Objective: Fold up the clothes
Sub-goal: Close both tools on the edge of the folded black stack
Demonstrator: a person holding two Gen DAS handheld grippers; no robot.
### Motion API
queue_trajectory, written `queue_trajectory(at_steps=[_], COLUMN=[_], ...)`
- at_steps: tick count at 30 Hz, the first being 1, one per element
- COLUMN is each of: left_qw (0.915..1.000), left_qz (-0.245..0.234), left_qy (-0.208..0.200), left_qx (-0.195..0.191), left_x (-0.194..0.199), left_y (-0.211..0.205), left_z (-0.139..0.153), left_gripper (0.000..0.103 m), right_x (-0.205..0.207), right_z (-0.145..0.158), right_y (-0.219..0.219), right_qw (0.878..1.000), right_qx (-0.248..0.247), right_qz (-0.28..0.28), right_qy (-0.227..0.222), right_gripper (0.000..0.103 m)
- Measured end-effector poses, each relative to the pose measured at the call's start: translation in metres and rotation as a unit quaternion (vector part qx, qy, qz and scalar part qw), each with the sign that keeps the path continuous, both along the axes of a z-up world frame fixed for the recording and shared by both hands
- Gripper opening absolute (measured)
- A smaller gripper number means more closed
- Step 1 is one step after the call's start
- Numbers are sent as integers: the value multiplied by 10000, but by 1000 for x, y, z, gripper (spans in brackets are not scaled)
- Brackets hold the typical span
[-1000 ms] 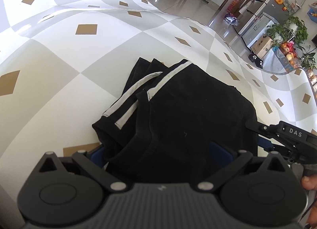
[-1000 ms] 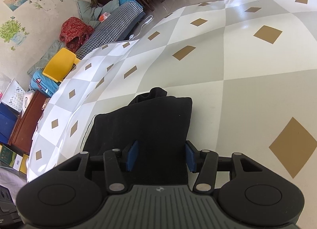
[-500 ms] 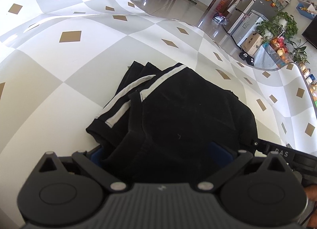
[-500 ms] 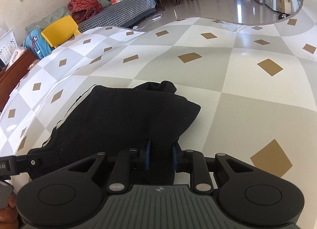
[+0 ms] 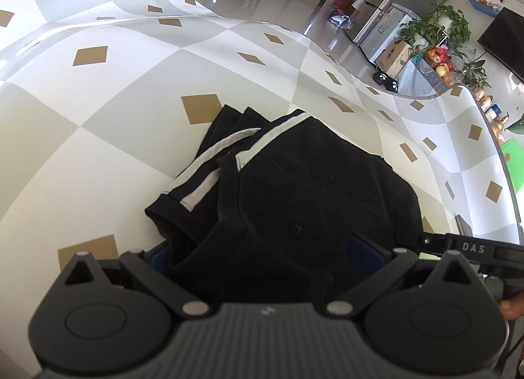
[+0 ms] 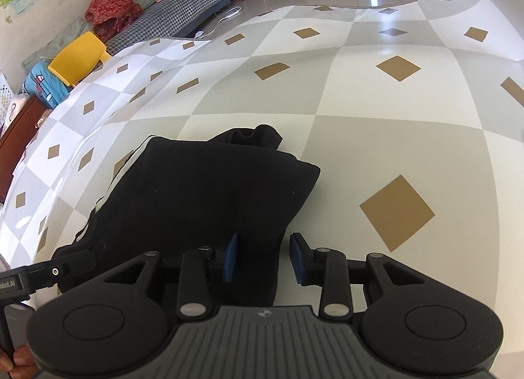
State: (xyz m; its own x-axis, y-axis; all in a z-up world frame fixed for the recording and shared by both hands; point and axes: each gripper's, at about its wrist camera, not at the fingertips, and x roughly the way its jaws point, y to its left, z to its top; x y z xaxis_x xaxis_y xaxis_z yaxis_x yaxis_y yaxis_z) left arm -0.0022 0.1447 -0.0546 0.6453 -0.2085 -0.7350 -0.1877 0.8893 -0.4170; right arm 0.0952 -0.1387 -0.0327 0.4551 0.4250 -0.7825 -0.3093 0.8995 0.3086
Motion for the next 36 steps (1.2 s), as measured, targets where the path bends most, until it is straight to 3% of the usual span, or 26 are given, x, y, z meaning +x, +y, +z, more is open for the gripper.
queue_trajectory(at_steps=[8, 25, 36], left_qw=[9995, 9979, 9959], left_qz=[42, -125, -530], left_qy=[20, -63, -214], left_qx=[310, 632, 695], left_x=[0, 11, 24], left_y=[-2, -13, -31], left_z=[0, -1, -3], left_gripper=[103, 103, 102], right_x=[1, 14, 9], right_z=[-1, -8, -11], right_y=[-1, -6, 15], right_qw=[9999, 9961, 9977], right_qx=[145, 796, 629], right_qz=[-34, -367, 153], right_qy=[-45, -6, -184], right_gripper=[45, 45, 28])
